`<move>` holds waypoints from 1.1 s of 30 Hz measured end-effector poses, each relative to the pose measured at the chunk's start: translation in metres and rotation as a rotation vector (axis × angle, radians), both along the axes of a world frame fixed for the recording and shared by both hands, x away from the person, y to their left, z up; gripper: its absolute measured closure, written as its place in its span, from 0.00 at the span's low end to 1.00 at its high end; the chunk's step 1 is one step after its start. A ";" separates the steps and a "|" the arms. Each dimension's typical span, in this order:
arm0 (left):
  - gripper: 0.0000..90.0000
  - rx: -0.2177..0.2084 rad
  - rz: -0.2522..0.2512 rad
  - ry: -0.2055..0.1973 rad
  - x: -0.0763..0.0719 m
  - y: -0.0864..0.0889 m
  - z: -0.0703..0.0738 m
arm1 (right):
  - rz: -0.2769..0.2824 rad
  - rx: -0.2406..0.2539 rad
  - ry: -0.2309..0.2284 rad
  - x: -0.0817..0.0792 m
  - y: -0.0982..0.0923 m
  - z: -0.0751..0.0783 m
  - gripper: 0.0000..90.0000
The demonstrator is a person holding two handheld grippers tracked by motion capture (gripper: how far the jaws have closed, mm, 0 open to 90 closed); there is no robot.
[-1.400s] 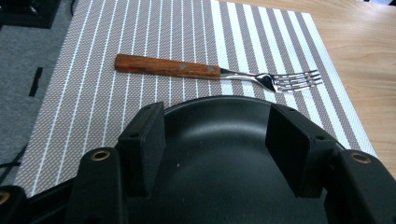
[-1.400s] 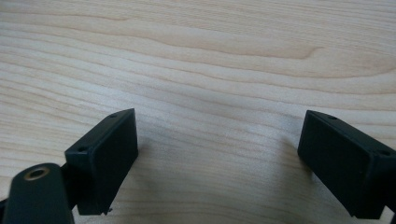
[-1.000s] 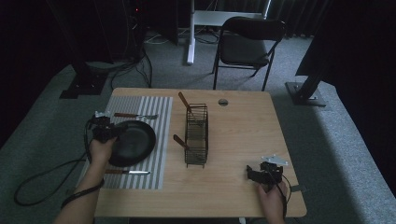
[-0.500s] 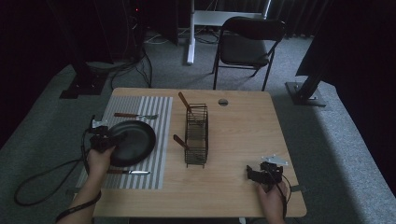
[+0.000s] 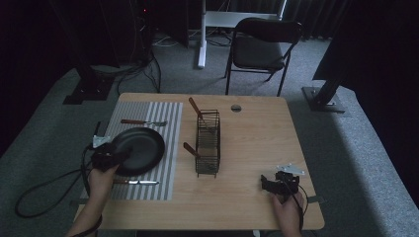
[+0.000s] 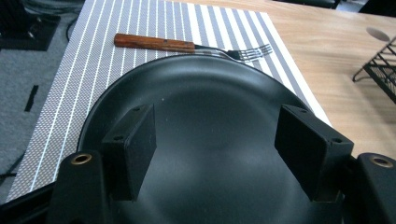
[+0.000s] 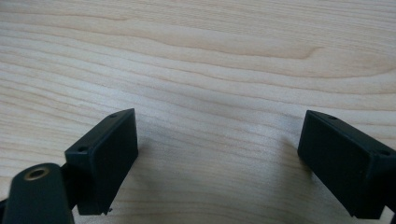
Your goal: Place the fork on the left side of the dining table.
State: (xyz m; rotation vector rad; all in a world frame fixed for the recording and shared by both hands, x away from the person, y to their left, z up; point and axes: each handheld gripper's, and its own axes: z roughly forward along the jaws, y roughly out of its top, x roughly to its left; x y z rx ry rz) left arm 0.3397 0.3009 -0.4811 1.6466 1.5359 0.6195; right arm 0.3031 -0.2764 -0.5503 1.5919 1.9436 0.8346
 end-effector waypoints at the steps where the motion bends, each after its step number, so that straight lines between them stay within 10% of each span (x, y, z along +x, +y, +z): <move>1: 0.33 -0.009 -0.003 0.000 -0.003 0.000 -0.001 | 0.000 0.000 0.000 0.000 0.000 0.000 0.13; 33: 0.33 0.011 -0.051 0.007 -0.077 -0.006 -0.026 | -0.001 0.001 0.001 0.000 0.000 0.000 0.13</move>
